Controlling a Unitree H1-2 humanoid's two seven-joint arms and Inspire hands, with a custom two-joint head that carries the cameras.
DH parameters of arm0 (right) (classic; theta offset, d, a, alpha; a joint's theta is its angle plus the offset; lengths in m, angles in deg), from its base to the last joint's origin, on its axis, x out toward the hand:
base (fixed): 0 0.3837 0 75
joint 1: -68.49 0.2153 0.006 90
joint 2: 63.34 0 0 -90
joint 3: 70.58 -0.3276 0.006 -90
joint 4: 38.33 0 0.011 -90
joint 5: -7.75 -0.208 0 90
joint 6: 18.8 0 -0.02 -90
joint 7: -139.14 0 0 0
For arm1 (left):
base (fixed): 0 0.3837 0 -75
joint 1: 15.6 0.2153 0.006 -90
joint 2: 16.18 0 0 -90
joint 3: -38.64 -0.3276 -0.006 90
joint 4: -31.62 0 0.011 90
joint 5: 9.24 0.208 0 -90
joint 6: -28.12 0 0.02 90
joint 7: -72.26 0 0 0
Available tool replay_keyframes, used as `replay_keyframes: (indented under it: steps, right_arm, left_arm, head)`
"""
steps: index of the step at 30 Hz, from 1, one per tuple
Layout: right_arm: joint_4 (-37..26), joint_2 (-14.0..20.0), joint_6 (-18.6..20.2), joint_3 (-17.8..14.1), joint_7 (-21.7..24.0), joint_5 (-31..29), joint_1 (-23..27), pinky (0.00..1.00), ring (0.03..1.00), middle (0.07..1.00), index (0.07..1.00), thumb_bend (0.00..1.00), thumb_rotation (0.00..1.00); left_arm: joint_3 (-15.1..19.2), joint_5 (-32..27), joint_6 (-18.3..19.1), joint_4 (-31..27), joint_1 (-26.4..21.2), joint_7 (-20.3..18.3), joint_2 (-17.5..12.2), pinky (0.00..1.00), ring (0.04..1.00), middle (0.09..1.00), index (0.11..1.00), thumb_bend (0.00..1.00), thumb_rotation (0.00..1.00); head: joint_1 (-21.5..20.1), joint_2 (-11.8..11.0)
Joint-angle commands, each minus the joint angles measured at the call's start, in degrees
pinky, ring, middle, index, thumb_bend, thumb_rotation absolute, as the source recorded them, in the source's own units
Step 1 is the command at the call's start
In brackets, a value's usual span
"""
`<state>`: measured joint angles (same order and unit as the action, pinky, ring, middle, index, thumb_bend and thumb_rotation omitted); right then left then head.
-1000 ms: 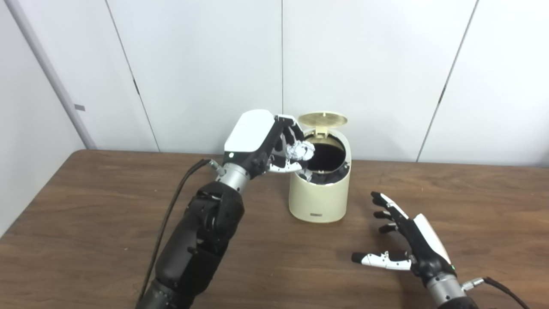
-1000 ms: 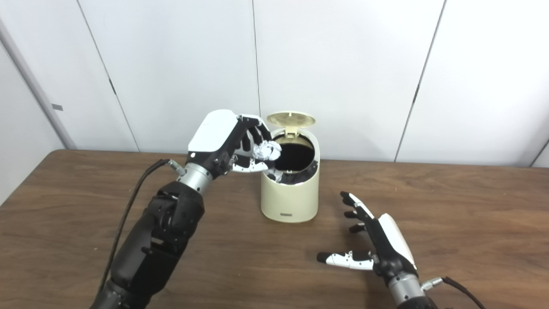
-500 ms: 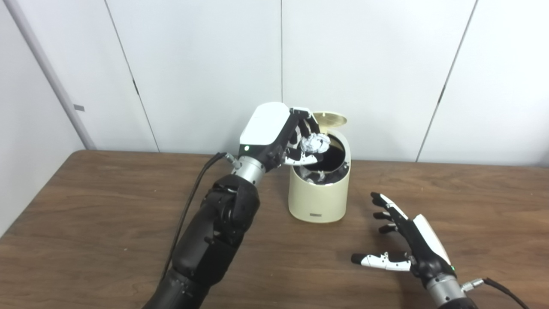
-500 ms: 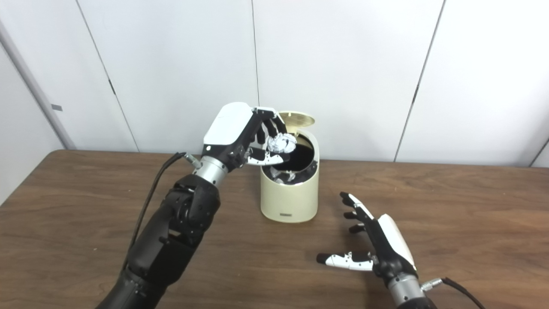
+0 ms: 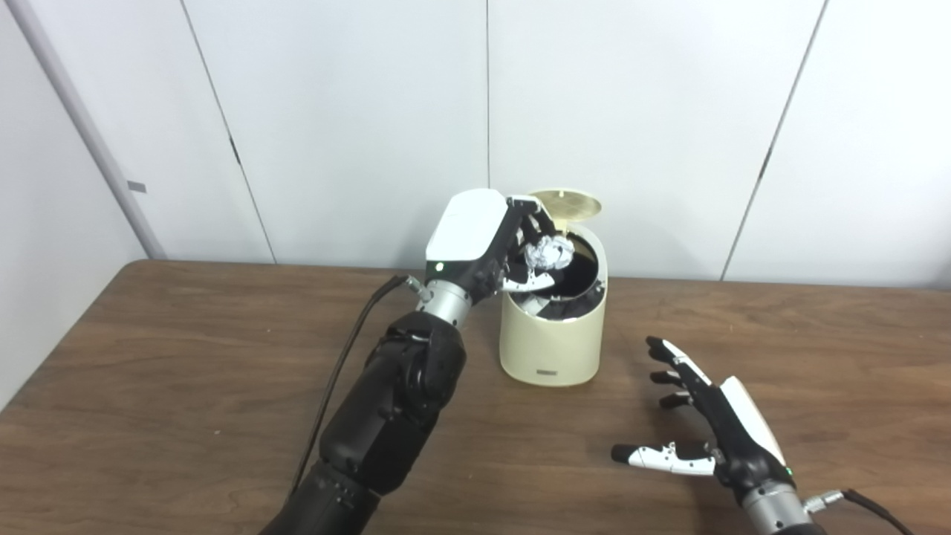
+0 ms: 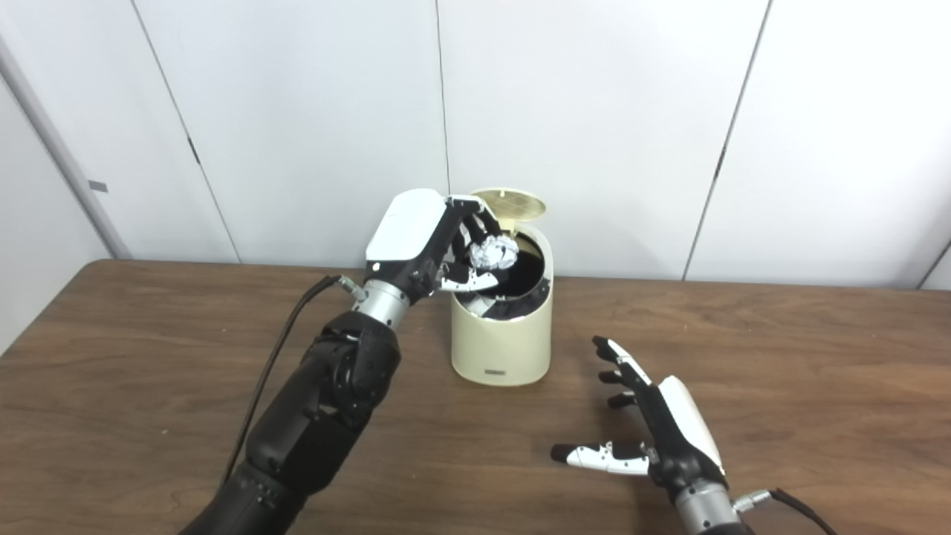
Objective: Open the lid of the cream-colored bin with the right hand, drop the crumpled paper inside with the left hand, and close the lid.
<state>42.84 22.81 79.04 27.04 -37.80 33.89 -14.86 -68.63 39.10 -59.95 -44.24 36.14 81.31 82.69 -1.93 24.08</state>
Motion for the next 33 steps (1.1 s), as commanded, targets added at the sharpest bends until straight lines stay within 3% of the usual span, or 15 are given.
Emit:
replay_keyframes:
  steps: [1, 5, 9, 16, 33]
  right_arm:
    - [-1.86, -0.05, -0.43, -0.59, -0.76, 0.04, 0.43, 0.65, 0.808, 0.901, 0.907, 0.81, 0.25]
    - [-2.39, -0.08, -0.14, -0.70, -0.64, 0.10, 0.20, 0.66, 0.812, 0.904, 0.908, 0.81, 0.26]
    - [-2.89, 0.01, -0.09, -0.68, -0.67, 0.24, 0.00, 0.66, 0.812, 0.903, 0.907, 0.81, 0.25]
    - [-2.85, 0.02, -0.09, -0.83, -0.85, 0.26, -0.02, 0.65, 0.808, 0.899, 0.905, 0.81, 0.25]
    - [-2.99, 0.06, -0.10, -0.87, -0.70, 0.11, 0.20, 0.65, 0.805, 0.902, 0.904, 0.82, 0.27]
  left_arm:
    - [-0.50, 1.47, -2.02, 0.77, -3.53, 4.14, -0.24, 0.28, 0.358, 0.477, 0.520, 0.50, 0.00]
    - [-1.52, 2.66, -3.09, 3.19, -3.87, 7.07, -0.50, 0.26, 0.346, 0.472, 0.540, 0.49, 0.00]
    - [-2.34, 3.49, -2.37, 3.77, -3.78, 7.12, -0.75, 0.25, 0.343, 0.470, 0.540, 0.49, 0.00]
    - [-3.20, 3.79, 0.43, 1.86, -2.96, 2.77, -1.29, 0.34, 0.388, 0.500, 0.525, 0.50, 0.00]
    - [-4.16, 5.59, 4.09, -0.54, -3.21, -2.25, -2.57, 0.35, 0.394, 0.509, 0.538, 0.50, 0.00]
  head:
    - [-0.13, 0.16]
    - [-0.15, 0.55]
    - [-0.05, 0.80]
    - [-0.06, 0.95]
    - [0.25, 1.80]
